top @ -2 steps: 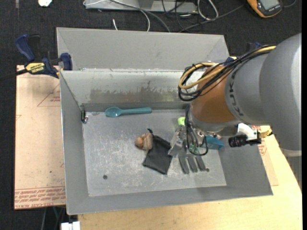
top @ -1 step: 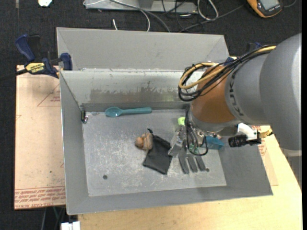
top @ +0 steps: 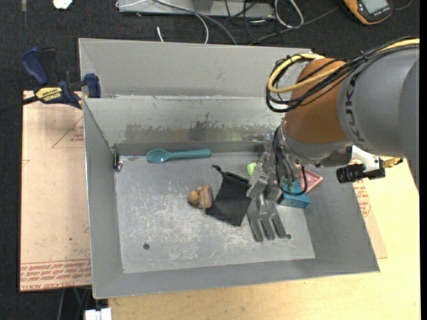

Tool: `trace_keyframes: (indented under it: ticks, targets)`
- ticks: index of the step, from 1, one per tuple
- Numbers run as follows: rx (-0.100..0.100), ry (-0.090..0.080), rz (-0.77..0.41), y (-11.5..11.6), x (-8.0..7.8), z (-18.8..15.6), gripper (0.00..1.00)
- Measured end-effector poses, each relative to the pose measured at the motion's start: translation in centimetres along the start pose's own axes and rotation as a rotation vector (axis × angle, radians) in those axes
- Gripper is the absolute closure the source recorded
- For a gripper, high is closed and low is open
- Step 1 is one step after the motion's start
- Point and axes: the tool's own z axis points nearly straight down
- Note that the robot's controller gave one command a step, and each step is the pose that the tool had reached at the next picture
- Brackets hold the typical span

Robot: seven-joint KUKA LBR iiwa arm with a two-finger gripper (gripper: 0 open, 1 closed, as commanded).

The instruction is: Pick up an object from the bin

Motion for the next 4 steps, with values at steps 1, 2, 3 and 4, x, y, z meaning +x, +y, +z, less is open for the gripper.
trace_keyframes:
  ticks: [1,2,3,4]
  targets:
    - [-0.003,-0.007,-0.049,-0.2,-2.0,3.2,1.00]
    - [0.002,0.006,-0.051,-0.2,-1.5,-0.5,1.00]
    - [0.002,0.005,-0.144,0.8,0.5,-6.6,1.00]
    - [0.000,0.002,-0.165,2.1,-0.1,1.5,1.00]
